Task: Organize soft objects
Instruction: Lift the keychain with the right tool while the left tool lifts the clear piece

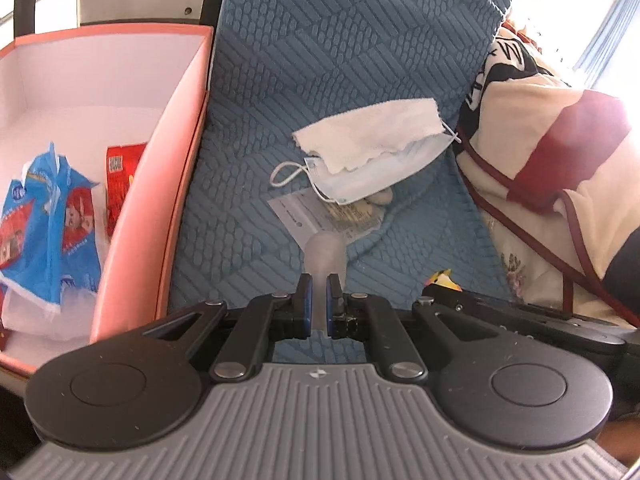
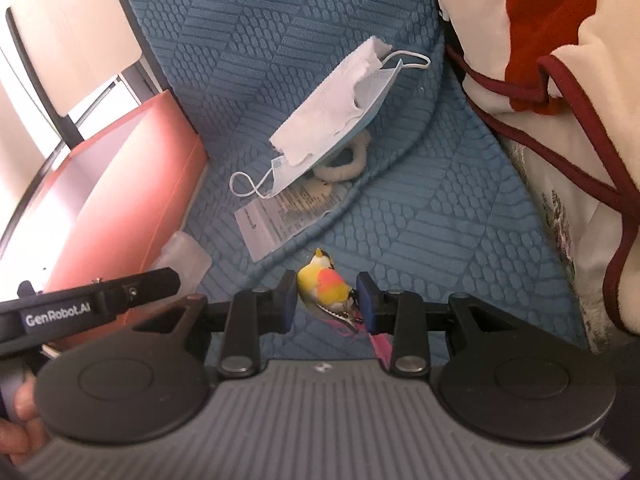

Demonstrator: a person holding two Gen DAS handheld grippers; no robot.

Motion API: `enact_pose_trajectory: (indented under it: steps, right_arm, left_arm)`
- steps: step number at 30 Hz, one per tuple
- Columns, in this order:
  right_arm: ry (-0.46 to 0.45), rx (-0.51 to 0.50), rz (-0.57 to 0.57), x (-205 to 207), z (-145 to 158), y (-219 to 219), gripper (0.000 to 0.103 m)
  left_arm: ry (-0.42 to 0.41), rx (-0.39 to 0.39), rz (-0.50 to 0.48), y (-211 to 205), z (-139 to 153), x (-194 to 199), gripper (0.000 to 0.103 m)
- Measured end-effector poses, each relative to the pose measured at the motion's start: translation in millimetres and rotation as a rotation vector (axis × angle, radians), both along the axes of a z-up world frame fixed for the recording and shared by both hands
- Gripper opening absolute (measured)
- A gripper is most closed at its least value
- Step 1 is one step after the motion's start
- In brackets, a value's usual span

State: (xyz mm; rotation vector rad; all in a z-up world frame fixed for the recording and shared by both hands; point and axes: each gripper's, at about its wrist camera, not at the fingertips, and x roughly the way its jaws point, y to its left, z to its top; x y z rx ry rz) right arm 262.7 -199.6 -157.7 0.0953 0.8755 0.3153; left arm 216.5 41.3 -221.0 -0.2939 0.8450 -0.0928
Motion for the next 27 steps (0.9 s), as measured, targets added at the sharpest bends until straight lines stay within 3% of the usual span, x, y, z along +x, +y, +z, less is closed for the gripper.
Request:
enact_pose_trajectory:
  steps: [3,11,27]
  right_arm:
    - [-0.002,-0.014,0.006,-3,0,0,0.036]
    - [-0.056,-0.019,0.032,-12,13,6,0.036]
    - [-0.096,-0.020,0.024,-55,37,10,0.036]
  left_arm:
    - [-0.020,0.018,-0.010,-4,5,-5,0.008]
    - [0.015,-0.043,0.016,0,13,-28,0.008]
    - [-0.048,-0.062,0.034,9,57,-50,0.008]
